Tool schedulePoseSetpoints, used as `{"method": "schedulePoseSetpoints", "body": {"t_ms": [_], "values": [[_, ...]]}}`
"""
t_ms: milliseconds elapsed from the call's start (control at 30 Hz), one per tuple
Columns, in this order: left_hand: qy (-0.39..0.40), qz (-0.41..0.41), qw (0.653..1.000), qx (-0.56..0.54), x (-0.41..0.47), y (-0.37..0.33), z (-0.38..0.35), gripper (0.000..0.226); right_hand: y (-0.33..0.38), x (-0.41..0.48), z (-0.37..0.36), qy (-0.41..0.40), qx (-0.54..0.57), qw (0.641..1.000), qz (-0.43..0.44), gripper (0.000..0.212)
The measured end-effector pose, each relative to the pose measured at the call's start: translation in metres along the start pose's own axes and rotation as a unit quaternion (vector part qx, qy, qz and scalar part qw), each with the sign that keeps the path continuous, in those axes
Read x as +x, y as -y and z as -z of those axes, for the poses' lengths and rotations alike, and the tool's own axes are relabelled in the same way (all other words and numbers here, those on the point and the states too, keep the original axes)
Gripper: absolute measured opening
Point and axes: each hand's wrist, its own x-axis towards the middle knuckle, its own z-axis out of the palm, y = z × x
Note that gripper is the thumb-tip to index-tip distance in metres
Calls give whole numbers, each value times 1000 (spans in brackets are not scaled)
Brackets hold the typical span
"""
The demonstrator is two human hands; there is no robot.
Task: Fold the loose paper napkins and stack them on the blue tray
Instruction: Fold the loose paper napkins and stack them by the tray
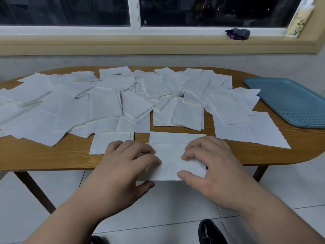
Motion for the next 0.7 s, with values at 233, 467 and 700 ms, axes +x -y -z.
{"method": "schedulePoseSetpoints", "body": {"t_ms": [233, 467, 700], "values": [[-64, 21, 996, -54, -2, -7, 3, 22, 2, -5, 4, 35, -53, 998, 18, 56], [-157, 102, 969, -158, 6, -16, 13, 13, 2, 1, 7, -112, 47, 992, 15, 12], [-235, 221, 890, -323, 38, -30, 40, 12, 22, 15, 29, -163, 340, 918, -122, 17]]}}
